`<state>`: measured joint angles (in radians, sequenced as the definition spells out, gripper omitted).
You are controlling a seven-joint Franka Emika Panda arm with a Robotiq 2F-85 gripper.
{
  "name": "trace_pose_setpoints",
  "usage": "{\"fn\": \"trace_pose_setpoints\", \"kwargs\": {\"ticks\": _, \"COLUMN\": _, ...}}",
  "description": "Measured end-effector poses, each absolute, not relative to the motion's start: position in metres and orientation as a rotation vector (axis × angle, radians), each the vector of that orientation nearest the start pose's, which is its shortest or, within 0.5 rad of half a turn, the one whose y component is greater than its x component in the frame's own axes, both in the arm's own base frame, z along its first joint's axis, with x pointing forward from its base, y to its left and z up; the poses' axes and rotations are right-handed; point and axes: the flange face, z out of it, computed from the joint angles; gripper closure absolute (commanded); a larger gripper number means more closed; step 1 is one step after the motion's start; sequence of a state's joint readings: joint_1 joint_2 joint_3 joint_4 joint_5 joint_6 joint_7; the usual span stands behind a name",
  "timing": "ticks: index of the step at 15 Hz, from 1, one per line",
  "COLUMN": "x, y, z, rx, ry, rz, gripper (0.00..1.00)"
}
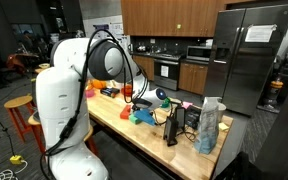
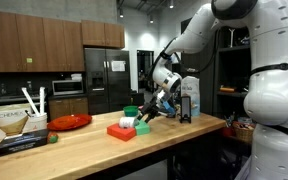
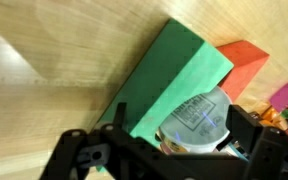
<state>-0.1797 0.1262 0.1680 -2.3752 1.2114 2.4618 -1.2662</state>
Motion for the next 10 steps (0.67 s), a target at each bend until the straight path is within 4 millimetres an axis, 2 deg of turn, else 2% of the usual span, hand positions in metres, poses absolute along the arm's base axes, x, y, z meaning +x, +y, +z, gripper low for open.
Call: {"fn": "trace_pose_setpoints", "kwargs": {"ticks": 10, "x": 0.509, "y": 0.058, "z": 0.280, "rx": -2.313, "ry": -0.370, "rz": -0.559, "gripper": 0.00}}
